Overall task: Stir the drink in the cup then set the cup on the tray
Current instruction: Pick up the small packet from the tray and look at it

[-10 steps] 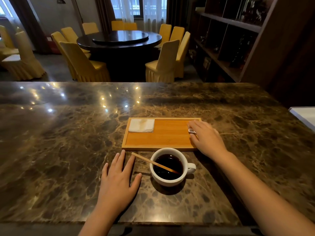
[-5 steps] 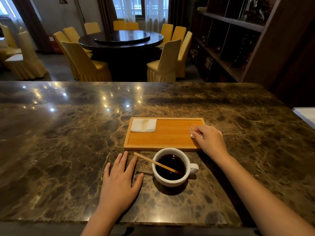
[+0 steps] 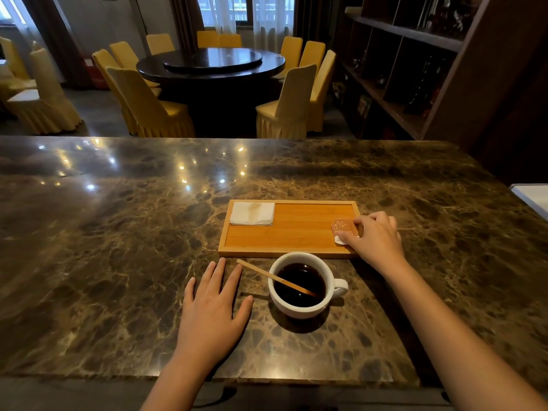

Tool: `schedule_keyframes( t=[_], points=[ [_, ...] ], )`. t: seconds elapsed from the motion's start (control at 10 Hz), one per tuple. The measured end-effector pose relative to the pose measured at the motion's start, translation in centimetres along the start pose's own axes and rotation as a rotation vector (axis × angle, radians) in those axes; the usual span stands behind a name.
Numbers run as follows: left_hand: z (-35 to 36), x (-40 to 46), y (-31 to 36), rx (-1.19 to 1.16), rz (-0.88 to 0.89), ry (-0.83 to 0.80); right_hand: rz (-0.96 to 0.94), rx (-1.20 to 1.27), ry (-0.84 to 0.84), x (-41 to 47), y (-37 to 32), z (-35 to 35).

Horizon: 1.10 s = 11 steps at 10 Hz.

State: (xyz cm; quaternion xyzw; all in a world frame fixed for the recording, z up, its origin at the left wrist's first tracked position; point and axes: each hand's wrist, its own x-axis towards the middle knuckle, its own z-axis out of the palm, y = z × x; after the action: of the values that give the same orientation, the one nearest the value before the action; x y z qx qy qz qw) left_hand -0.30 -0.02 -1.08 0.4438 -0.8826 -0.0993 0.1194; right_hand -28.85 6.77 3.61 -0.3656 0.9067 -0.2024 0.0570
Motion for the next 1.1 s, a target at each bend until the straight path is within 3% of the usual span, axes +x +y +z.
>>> schedule_keyframes(
  t=[0.3,0.4,0.7,0.9,1.1],
  points=[
    [0.1,0.0,-0.2,0.006,0.006,0.001,0.041,0.153,-0.034,-0.4,0.3,0.1],
    [0.1,0.1,-0.2,0.011,0.007,-0.002,0.022,0.407,0.047,-1.0,1.0,0.3],
    [0.2,0.0,-0.2,0.009,0.009,0.001,0.062,0.828,0.076,-3.0,1.1,-0.7],
    [0.1,0.0,-0.2,-0.005,0.012,0.002,-0.157,0.919,0.033,-5.0,0.0,-3.0],
    [0.1,0.0,-0.2,0.014,0.010,-0.004,-0.443,0.698,-0.013,-6.0,-2.4,-5.6]
  ],
)
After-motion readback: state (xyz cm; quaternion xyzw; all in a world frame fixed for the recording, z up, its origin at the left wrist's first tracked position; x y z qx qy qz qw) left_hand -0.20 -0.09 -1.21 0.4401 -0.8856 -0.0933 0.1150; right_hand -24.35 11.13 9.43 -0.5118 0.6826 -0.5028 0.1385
